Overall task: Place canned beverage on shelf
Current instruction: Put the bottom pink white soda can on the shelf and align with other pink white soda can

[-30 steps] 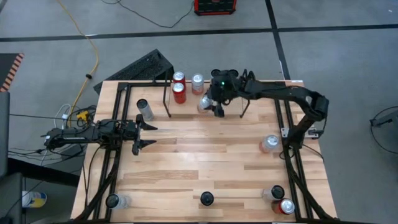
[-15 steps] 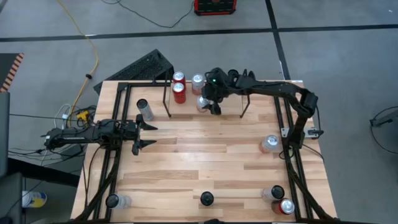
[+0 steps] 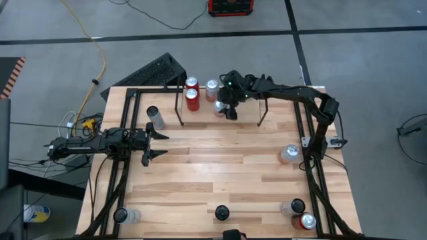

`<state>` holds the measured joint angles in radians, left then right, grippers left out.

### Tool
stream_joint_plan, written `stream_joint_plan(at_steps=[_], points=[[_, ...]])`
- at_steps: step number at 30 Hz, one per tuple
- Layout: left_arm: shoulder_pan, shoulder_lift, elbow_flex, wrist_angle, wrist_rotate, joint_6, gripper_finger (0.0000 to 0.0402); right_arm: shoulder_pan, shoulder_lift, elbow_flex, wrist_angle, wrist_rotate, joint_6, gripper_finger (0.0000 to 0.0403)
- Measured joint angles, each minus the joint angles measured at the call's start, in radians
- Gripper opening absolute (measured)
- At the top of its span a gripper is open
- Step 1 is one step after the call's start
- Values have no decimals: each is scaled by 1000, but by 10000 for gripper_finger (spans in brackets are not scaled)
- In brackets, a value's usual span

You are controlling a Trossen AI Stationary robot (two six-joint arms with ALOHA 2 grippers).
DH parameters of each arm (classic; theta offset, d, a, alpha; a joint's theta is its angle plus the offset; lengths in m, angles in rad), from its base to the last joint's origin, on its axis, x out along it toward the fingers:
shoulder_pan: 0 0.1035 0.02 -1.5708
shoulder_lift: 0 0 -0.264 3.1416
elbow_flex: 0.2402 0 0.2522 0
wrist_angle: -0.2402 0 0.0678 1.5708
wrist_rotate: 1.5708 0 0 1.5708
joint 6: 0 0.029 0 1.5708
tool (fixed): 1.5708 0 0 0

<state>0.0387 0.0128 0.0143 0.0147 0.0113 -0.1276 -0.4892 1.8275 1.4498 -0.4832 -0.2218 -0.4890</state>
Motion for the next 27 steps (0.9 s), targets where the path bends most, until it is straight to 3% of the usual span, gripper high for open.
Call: stream_joint_plan(at_steps=[9,20,27], points=[[0,0,0,0,0,0,282,38,-7,0,-2,34,9,388],[0,0,0,0,0,0,282,67,-9,211,-119,113,21,381],[0,0,0,0,0,0,282,81,-9,354,-230,225,75,381]])
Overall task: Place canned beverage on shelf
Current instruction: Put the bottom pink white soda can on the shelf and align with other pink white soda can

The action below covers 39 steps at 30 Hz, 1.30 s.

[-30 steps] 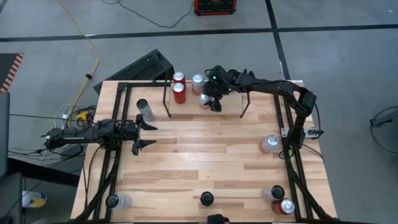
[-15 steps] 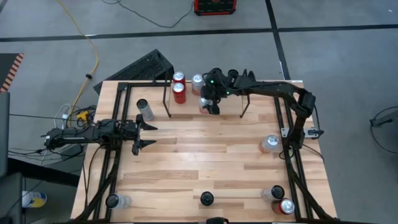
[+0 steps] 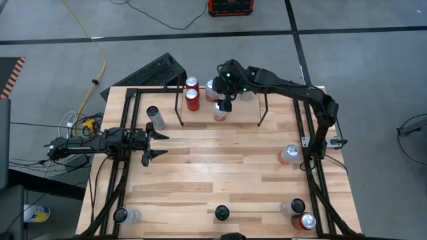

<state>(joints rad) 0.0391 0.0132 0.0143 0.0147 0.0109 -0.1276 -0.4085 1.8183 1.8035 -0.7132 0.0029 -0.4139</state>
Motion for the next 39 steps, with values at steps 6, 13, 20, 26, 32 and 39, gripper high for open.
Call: stream_joint_plan(at_steps=[6,13,20,26,32,39], points=[[0,0,0,0,0,0,282,-17,-12,38,-66,52,74,379],[0,0,0,0,0,0,282,-16,-54,32,-150,103,146,353],[0,0,0,0,0,0,282,127,-233,-217,-144,153,250,308],[0,0,0,0,0,0,282,340,-337,-533,171,455,417,275],[0,0,0,0,0,0,282,405,-258,-611,196,679,637,205],[0,0,0,0,0,0,282,354,-160,-614,216,680,720,28]])
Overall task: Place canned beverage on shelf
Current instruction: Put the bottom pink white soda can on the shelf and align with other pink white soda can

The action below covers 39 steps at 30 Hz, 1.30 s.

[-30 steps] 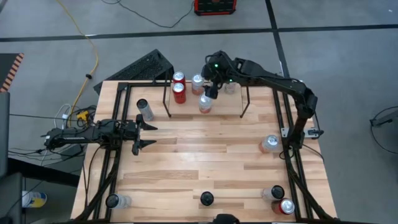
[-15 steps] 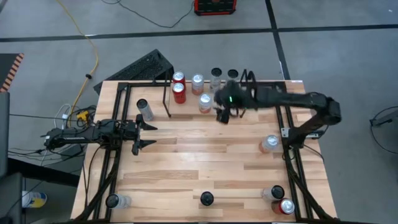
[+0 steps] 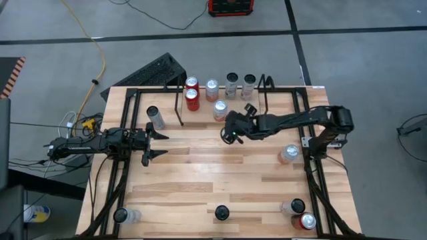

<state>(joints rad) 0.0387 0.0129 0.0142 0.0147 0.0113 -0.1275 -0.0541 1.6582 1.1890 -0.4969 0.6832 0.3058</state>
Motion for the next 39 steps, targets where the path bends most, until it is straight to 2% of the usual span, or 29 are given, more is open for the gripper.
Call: stream_joint_plan(at_steps=[4,7,15,31,36,39], points=[[0,0,0,0,0,0,282,-34,5,-24,75,-56,-46,19],[0,0,0,0,0,0,282,-59,-32,-77,130,-56,-36,17],[0,0,0,0,0,0,282,-136,-66,-235,456,-176,-16,17],[0,0,0,0,0,0,282,-186,-67,-245,522,-192,1,17],[0,0,0,0,0,0,282,-217,-67,-245,604,-295,0,16],[0,0,0,0,0,0,282,-231,-67,-245,637,-318,-16,16]])
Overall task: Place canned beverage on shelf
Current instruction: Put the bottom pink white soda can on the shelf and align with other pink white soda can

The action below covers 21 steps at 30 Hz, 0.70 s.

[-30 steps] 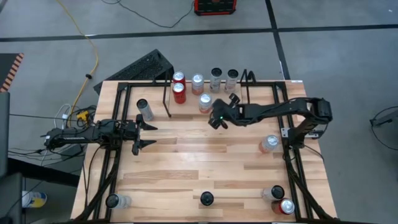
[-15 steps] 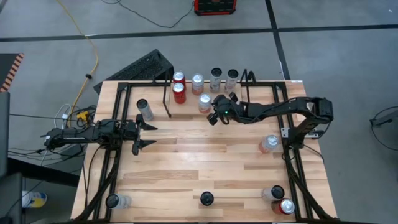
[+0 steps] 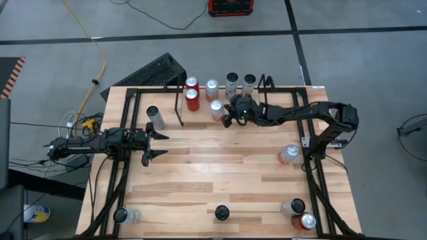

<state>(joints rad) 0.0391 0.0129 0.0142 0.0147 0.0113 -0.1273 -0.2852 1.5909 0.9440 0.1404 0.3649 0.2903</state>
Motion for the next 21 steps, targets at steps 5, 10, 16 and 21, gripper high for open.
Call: stream_joint_plan(at_steps=[5,10,16,21], points=[[0,0,0,0,0,0,282,-26,0,0,-5,0,-3,16],[0,0,0,0,0,0,282,-10,0,0,-58,0,-2,16],[0,0,0,0,0,0,282,31,0,0,-96,6,16,16],[0,0,0,0,0,0,282,33,0,0,-72,50,18,16]])
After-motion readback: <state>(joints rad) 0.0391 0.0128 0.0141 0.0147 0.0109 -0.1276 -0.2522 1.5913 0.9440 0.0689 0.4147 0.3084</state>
